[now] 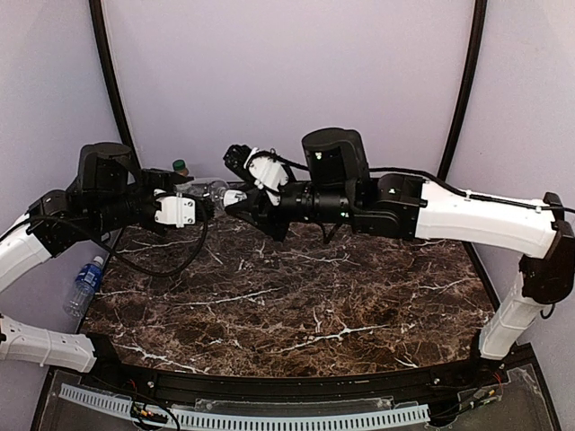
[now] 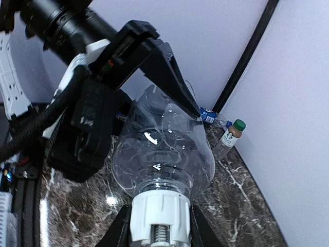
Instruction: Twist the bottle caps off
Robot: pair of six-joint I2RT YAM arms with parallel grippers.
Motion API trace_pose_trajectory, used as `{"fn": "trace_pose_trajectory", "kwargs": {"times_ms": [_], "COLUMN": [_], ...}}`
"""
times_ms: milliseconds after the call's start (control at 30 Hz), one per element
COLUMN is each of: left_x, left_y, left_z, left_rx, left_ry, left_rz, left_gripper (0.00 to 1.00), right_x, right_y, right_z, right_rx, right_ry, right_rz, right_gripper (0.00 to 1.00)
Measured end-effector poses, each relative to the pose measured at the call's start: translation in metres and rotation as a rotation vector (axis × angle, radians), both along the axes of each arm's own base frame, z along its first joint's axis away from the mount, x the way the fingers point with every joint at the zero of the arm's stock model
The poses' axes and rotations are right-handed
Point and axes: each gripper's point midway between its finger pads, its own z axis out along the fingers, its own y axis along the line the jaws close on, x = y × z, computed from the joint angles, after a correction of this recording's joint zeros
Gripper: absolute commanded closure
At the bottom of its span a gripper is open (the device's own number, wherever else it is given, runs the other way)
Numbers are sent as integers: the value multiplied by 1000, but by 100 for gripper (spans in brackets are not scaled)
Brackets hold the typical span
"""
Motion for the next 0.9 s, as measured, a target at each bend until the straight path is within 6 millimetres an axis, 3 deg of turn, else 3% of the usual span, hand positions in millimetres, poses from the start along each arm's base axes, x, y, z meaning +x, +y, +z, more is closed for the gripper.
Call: {"fn": "trace_pose_trajectory", "kwargs": {"times_ms": [233,433,467,500,533,600,667,900], "left_x": [-38,-54,-55,-55,-55,-55,-51,-17], "left_y": [6,8,7,7,7,6,5,12], "left_z": [-45,-61,-61,-61,-61,-60,-55,-38], "left_rx": [17,16,12,9,7,-9,-36,-141], "left_ry": [303,421,427,430,431,435,418,216], "left_rz": [-41,-52,-52,-51,-48,-42,-25,99], "left_gripper": [63,63,63,63,63,62,62,62], "right_x": [-32,-44,-44,-44,-44,-43,-41,-33], "right_y": [6,8,7,7,6,6,7,-13], "right_z": [-31,-40,-41,-41,-40,-38,-30,14], "right_rx": [-242,-342,-344,-342,-337,-323,-296,-121], "right_ry": [-448,-683,-706,-726,-747,-771,-773,-586], "right_rz": [86,147,151,153,151,137,109,-2], "right_gripper": [100,97,82,54,34,9,2,1]}}
